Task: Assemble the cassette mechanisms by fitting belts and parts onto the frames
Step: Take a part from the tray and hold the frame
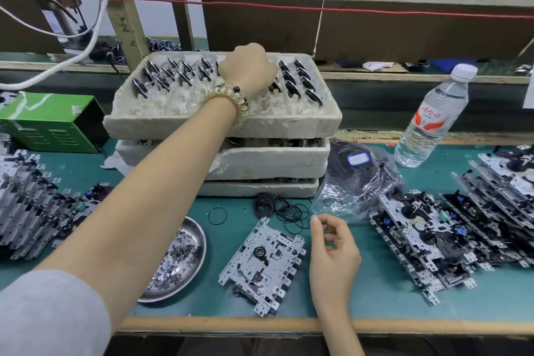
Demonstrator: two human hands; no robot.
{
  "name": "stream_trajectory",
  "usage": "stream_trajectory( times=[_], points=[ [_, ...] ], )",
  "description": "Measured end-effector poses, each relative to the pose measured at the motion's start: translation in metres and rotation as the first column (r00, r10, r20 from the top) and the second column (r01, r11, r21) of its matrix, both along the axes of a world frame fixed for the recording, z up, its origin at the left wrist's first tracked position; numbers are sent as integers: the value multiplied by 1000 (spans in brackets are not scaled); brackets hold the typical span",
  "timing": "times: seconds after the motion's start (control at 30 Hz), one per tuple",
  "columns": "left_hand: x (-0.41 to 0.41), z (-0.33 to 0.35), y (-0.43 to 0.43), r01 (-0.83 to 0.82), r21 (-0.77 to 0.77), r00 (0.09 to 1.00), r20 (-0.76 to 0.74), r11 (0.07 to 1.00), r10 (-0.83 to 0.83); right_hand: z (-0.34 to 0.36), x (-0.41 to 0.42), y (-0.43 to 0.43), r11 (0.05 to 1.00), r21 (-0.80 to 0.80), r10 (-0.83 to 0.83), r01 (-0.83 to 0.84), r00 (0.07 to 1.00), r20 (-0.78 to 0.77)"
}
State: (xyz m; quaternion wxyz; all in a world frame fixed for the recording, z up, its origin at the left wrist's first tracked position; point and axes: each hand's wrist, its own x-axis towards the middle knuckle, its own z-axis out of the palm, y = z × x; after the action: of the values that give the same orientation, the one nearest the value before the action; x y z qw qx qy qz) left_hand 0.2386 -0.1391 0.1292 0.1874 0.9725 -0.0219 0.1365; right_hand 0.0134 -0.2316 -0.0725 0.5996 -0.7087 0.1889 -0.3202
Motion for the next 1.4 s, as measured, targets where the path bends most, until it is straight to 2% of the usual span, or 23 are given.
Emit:
stream_trajectory(
  times=[0.2,0.27,0.37,0.43,0.53,0.63,0.73,0.8,0.9,1.0,1.13,1.27,1.4],
  points=[
    [-42,18,23,80,-289,996,54,954,-67,1,-1,0,999,-25,-19,20,1000,14],
    [-77,15,38,175,-388,983,117,905,-140,1,-2,0,999,-2,-33,33,999,18],
    [-140,-6,59,317,-449,948,179,835,-264,2,-3,-1,1000,-9,-25,25,999,33],
    [-175,-26,71,351,-496,934,123,794,-336,8,-2,0,999,23,45,-46,999,28],
    [-202,-65,91,292,-566,929,-22,771,-369,24,-1,4,956,247,158,-157,987,17],
    [-209,-95,108,169,-676,918,-157,717,-365,48,-7,6,837,485,237,-253,967,95],
    [-213,-111,115,80,-766,896,-225,638,-382,71,-19,14,729,549,364,-408,911,194],
    [-216,-117,116,50,-810,883,-237,585,-404,78,-26,22,713,526,427,-463,882,197],
    [-218,-123,115,71,-839,872,-210,540,-442,77,-30,35,760,452,457,-467,878,139],
    [-218,-125,115,77,-857,871,-190,509,-452,71,-31,43,853,333,402,-402,913,74],
    [-216,-123,118,51,-887,853,-201,460,-482,65,-28,45,925,178,333,-335,942,43],
    [-216,-123,121,132,-833,835,-198,537,-513,66,-26,40,962,39,270,-270,963,15],
    [-218,-124,124,249,-770,795,-184,587,-579,67,-24,28,938,-13,342,-346,932,-116]
  ],
)
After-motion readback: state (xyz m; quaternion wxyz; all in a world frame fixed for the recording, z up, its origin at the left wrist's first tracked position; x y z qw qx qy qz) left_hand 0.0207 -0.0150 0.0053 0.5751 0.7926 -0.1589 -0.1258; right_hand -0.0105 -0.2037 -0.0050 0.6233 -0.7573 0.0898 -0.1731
